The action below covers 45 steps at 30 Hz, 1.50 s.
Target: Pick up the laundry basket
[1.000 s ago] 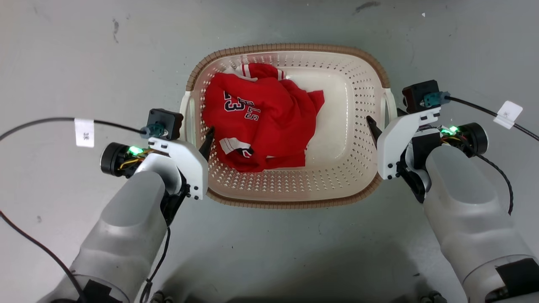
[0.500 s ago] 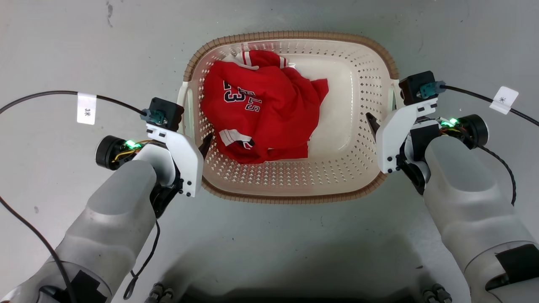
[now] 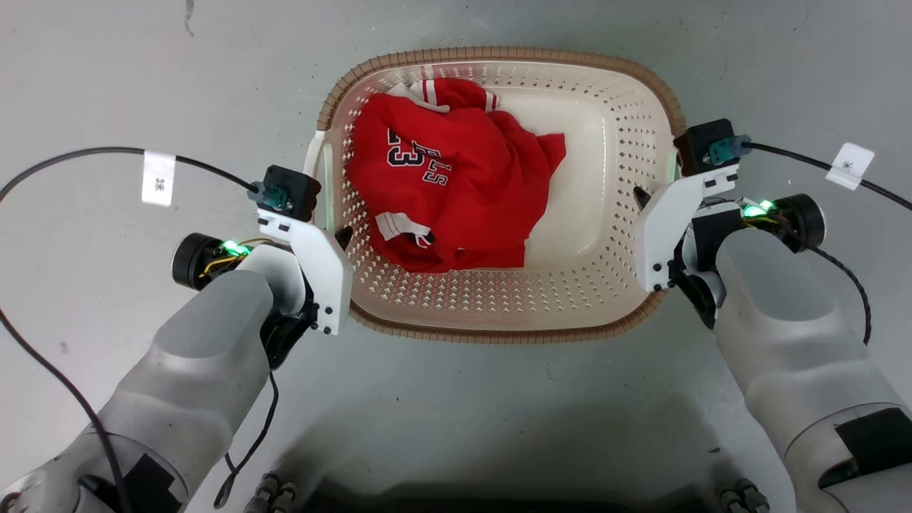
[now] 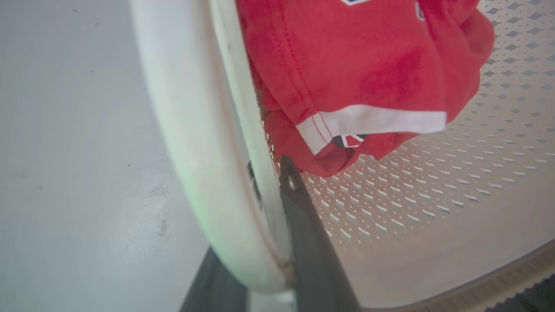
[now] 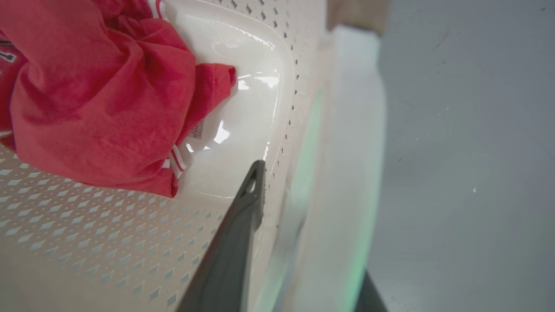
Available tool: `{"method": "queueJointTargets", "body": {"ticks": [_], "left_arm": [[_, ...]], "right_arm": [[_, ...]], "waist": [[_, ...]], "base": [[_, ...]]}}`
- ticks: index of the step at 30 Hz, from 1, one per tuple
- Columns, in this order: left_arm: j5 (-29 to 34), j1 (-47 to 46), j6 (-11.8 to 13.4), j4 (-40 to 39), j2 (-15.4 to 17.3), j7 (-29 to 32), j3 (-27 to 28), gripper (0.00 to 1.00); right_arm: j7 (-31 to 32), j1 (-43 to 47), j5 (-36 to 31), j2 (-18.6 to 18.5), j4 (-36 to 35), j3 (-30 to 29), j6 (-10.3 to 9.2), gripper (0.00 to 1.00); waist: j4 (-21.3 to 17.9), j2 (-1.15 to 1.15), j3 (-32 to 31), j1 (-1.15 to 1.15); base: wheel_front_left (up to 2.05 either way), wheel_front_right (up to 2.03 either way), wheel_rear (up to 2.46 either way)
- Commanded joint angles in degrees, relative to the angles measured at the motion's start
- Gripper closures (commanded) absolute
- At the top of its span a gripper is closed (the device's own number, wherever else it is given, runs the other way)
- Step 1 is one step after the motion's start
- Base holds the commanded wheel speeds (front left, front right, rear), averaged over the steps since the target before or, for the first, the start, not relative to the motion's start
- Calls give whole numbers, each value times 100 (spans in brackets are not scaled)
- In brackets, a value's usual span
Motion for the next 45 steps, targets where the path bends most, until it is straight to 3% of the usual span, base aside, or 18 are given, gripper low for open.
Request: {"method": "queueJointTargets", "body": {"ticks": [1, 12, 27, 37, 45], "left_arm": [[-14, -91, -10, -8, 54, -14, -52, 100], [-684, -37, -11, -213, 261, 228, -668, 100], [-2011, 343, -16, -983, 899, 1723, -1369, 100], [-2520, 664, -16, -1147, 1080, 2788, -1511, 100], [-2881, 1034, -17, -1152, 1053, 3453, -1543, 100]], "right_arm": [[-6, -87, -44, -31, 24, 46, -1, 100], [425, 73, 155, -33, 156, 245, 0, 100], [2195, 582, 1056, -48, 73, 1097, -2, 100], [3574, 997, 1933, -42, -444, 1980, 2, 100], [4100, 1274, 2403, -27, -546, 2367, 8, 100]], "waist": [[0, 0, 0, 0], [-44, 0, -555, 0], [-213, 0, -2704, 0], [-320, 0, -3900, 0], [-345, 0, -4694, 0]], "base": [[0, 0, 0], [0, 0, 0], [0, 0, 0], [0, 0, 0], [0, 0, 0]]}}
